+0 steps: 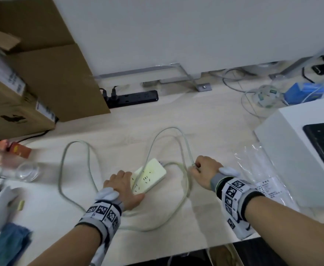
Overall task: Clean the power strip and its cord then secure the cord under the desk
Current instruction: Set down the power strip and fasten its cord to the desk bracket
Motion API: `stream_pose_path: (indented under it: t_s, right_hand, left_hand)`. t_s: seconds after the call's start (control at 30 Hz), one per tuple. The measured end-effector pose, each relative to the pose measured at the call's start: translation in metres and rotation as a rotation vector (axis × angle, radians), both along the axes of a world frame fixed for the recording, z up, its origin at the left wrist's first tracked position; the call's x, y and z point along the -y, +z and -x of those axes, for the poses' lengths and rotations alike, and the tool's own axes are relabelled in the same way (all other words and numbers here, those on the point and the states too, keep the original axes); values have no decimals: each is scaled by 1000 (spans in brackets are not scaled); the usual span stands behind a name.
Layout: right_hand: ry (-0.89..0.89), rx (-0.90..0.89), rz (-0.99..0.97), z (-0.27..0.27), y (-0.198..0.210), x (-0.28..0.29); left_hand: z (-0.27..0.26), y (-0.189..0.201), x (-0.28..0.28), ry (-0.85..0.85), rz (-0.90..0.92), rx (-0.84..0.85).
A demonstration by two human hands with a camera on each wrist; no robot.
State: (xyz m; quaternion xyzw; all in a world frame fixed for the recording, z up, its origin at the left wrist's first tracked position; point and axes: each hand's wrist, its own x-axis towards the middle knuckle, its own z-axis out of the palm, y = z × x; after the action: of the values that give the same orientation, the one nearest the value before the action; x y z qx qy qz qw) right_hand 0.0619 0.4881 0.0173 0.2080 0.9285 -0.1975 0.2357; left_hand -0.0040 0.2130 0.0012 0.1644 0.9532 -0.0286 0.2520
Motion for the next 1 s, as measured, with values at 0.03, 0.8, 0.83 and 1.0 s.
stream_pose_path:
  t_s: [0.03,0.8,0.83,1.0]
  right_hand:
    - [-44,-37,16,4,9,-1]
    - [567,38,-190,45,9,90]
    - [661,85,-208,45,6,97]
    - [709,218,-310,55,-4,112]
  left_hand:
    - [4,-1,-14,3,-12,31]
    - [118,-4,66,699,-871,-68]
    - [123,-5,72,903,-1021,-16]
    - [145,-1,99,1587,-1417,-42]
